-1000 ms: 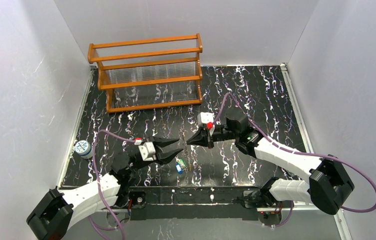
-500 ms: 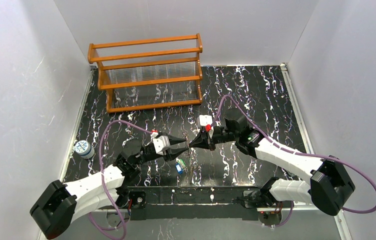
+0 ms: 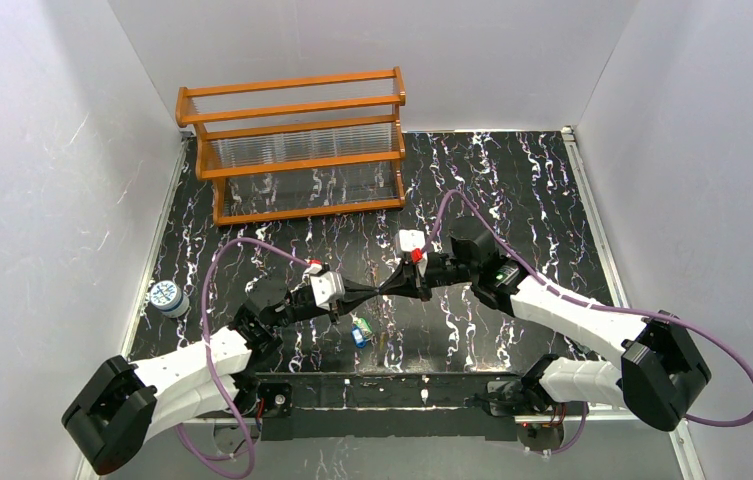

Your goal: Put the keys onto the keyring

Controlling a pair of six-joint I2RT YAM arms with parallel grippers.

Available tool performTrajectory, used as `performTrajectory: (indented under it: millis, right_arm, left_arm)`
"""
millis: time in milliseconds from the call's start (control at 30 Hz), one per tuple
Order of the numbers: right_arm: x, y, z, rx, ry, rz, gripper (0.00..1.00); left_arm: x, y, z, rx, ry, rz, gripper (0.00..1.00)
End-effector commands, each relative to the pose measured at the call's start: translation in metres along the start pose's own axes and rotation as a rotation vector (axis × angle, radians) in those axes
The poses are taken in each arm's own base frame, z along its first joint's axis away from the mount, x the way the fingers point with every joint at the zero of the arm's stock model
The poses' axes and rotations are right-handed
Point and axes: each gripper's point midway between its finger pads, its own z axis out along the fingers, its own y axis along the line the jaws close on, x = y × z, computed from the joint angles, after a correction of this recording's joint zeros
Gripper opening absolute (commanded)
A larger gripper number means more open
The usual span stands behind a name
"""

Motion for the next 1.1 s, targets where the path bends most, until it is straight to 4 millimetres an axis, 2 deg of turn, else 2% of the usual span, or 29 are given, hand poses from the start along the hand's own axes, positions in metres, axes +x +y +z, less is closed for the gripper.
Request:
performTrajectory:
  millis: [0, 67, 200, 300, 533, 767, 1067]
  right_arm:
    - [-0.020, -0.009, 0.002, 0.024, -0.049, -0.055, 0.01]
    - [-0.016, -0.010, 0.002, 0.030, -0.041, -0.047, 0.02]
    - [-0.012, -0.009, 0.003, 0.028, -0.038, -0.044, 0.26]
    - [-0.011, -0.009, 0.004, 0.029, -0.048, -0.041, 0.32]
    - [-0.005, -0.009, 0.009, 0.008, -0.045, -0.024, 0.33]
    - [0.002, -0.006, 0.004, 0.031, -0.035, -0.041, 0.43]
    - [0.008, -0.008, 0.005, 0.033, -0.023, -0.024, 0.34]
  left_arm:
    - [-0.011, 0.001, 0.003, 0.012, -0.012, 0.027, 0.00]
    - [-0.014, 0.002, 0.002, 0.006, -0.017, 0.040, 0.00]
    - [-0.018, 0.002, 0.003, 0.011, -0.023, 0.048, 0.00]
    - [-0.020, 0.001, 0.005, 0.021, -0.024, 0.047, 0.00]
    - [-0.022, 0.001, 0.005, 0.024, -0.029, 0.048, 0.00]
    - [-0.021, 0.003, 0.004, 0.014, -0.027, 0.050, 0.00]
    - [-0.022, 0.004, 0.006, 0.017, -0.026, 0.053, 0.00]
